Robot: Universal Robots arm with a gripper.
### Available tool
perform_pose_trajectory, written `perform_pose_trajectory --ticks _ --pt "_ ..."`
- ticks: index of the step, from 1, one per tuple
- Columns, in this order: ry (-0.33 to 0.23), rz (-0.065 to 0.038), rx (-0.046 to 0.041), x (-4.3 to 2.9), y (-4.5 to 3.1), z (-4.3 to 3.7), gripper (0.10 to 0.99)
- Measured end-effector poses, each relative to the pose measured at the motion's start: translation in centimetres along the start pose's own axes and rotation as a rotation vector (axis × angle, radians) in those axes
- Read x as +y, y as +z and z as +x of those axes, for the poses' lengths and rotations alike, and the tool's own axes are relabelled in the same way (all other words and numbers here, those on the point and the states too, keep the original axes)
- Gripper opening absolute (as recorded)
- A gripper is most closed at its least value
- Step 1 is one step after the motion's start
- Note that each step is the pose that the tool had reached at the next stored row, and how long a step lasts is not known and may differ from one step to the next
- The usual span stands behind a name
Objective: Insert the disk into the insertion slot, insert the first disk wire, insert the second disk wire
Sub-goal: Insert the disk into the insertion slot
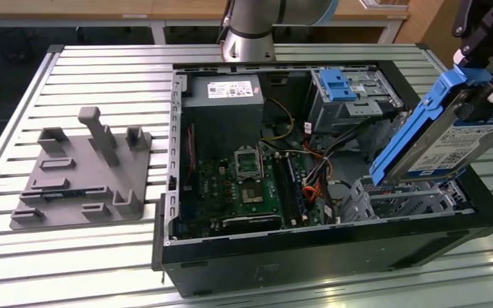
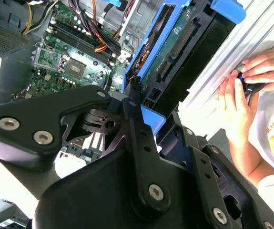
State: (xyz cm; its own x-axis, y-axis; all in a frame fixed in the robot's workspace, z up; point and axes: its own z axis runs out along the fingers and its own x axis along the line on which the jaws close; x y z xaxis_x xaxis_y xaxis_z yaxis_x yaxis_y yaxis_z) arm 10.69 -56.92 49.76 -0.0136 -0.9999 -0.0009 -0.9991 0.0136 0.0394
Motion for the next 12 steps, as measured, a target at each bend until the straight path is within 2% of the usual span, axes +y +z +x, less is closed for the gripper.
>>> perform_pose_trajectory --ticks 8,9,12 --pt "-0.007 0.0 -0.0012 -0.36 0.04 -0.33 0.365" --pt "-0.007 0.0 -0.0036 -0.37 0.05 -0.32 0.365" --pt "-0.011 0.0 -0.0184 -0.39 0.06 -0.34 0.365"
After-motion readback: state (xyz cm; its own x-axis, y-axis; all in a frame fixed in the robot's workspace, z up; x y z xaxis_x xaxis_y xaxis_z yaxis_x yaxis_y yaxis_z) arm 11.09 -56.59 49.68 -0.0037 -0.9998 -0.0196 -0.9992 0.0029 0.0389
